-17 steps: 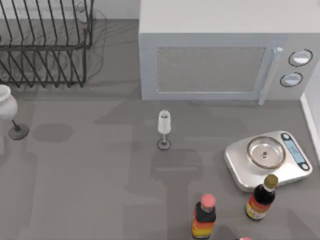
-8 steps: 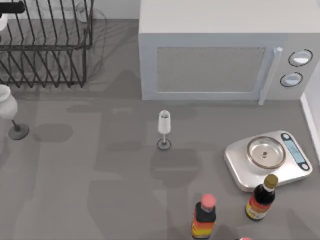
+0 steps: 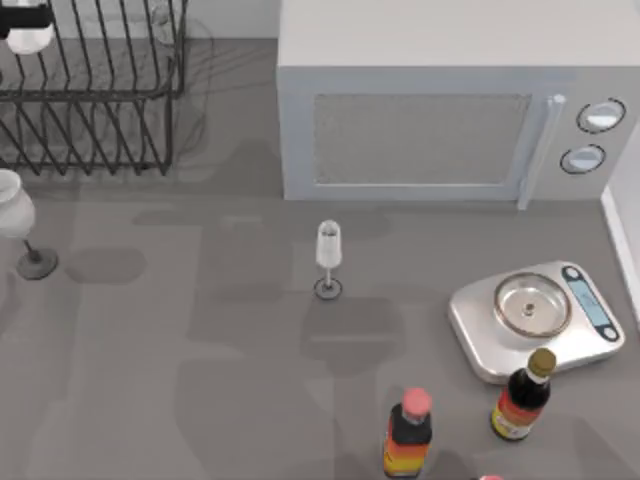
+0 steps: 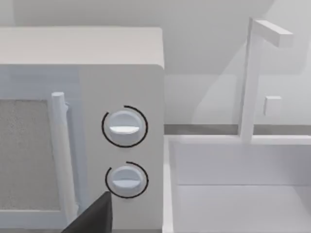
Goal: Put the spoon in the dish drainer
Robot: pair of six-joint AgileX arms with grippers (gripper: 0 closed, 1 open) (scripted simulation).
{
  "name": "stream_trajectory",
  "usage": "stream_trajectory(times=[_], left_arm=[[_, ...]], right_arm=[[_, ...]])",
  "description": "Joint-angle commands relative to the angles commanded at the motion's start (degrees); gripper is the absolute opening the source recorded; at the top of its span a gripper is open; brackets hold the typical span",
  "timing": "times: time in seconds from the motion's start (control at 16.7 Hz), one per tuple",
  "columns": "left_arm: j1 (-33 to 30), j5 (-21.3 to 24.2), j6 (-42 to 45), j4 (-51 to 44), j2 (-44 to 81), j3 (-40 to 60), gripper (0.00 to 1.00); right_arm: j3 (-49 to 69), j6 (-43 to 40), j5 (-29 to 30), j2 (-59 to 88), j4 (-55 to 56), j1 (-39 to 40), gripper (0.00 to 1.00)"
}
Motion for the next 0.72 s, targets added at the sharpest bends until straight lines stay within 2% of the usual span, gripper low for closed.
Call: stream_trajectory(times=[0.42,0.72], left_arm=[[0.00,0.00,0.00,0.00,0.00,0.00,0.98],[0.00,0.00,0.00,0.00,0.00,0.00,1.00]], right_arm=[[0.00,0.00,0.00,0.00,0.00,0.00,1.00],[0.00,0.00,0.00,0.00,0.00,0.00,1.00]])
